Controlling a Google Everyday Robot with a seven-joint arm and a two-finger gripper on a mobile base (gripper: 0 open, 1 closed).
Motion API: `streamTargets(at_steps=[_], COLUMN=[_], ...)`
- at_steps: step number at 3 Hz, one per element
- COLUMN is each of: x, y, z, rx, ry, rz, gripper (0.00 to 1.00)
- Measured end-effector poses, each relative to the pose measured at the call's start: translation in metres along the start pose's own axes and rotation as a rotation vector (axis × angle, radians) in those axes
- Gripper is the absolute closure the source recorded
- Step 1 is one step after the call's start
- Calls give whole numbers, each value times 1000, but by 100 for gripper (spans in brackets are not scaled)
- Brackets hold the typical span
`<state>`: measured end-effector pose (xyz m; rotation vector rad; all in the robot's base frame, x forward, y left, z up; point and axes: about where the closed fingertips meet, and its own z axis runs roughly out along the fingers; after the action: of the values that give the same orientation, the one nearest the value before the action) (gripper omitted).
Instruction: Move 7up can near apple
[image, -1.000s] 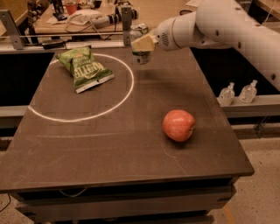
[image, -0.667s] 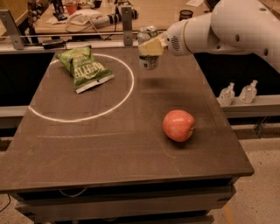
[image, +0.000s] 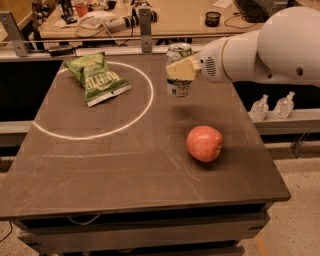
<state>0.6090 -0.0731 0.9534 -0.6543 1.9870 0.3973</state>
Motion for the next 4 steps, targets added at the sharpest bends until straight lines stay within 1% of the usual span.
streamTargets(at_steps=[1,2,3,4], x=[21,43,54,62], y=[7,7,5,10], z=[-7,-7,-10,-14], rx=[71,146,190,205], ry=[19,27,42,67], rz=[45,79,97,113], gripper=[100,100,100,100])
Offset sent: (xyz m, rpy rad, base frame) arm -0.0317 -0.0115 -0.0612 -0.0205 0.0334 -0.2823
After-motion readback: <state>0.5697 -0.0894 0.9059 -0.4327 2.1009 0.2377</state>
